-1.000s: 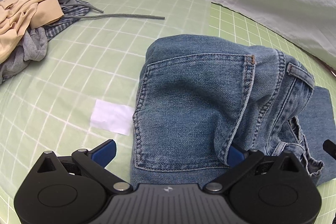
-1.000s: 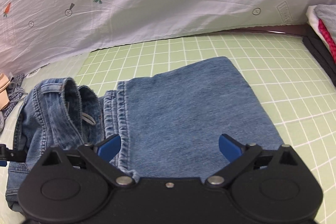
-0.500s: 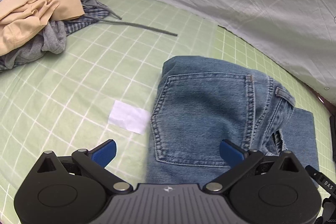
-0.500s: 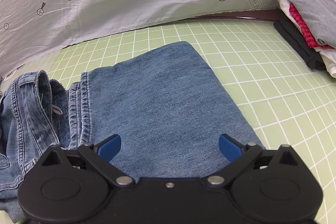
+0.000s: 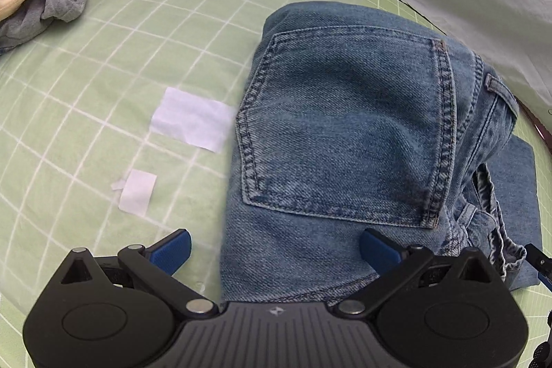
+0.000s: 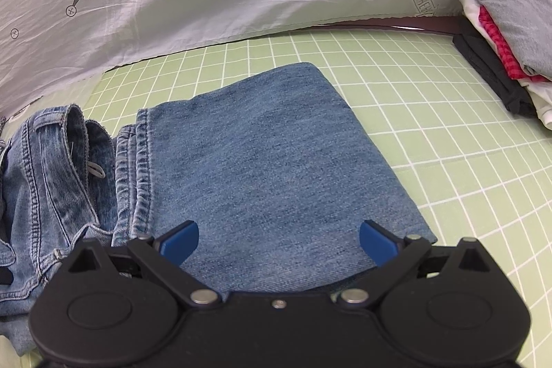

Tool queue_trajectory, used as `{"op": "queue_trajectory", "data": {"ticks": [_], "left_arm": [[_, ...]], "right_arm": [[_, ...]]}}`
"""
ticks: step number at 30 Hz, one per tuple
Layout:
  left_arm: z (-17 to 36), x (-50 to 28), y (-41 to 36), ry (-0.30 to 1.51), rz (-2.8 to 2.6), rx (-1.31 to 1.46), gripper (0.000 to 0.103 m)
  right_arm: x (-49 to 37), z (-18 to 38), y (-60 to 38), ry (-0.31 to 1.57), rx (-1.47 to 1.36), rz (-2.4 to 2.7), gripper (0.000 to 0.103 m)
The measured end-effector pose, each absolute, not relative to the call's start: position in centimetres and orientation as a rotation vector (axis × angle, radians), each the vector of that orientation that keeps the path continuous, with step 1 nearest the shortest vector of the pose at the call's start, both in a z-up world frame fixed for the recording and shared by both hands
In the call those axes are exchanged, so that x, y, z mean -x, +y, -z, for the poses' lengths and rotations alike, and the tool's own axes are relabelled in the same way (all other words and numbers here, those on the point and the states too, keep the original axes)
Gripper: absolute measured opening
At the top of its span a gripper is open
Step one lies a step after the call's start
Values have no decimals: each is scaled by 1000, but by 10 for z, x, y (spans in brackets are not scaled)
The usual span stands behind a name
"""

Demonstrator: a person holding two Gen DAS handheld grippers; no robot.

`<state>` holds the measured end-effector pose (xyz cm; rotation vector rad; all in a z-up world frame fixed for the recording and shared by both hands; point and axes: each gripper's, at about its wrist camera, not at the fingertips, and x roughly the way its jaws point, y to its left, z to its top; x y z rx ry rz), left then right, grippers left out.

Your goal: Fold clothes

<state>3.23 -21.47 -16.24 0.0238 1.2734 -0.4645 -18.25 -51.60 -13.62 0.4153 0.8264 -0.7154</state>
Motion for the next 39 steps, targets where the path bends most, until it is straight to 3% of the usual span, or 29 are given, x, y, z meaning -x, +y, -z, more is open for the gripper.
{"op": "queue_trajectory", "data": {"ticks": [4, 6, 9, 11, 13, 16, 29, 39], "left_arm": [[163, -28, -229, 1258, 491, -68, 101], [160, -25, -235, 1240, 499, -94, 91], [156, -20, -242, 1217, 503, -121, 73], [151, -17, -243, 1195, 511, -123, 49], [143, -15, -244, 1173, 516, -119, 33], [129, -13, -249, 1140, 514, -131, 24], [50, 15, -318, 953, 650, -149, 20], [49, 56, -414, 902, 790, -270, 19]], "right_arm": [[184, 138, -516, 835, -418, 718, 101], [185, 139, -517, 837, -418, 717, 101], [186, 140, -519, 838, -422, 719, 101], [187, 141, -520, 836, -428, 721, 101], [187, 141, -521, 833, -431, 720, 101], [189, 141, -524, 825, -434, 719, 101], [215, 132, -556, 755, -457, 739, 101], [255, 135, -605, 730, -495, 807, 101]]}}
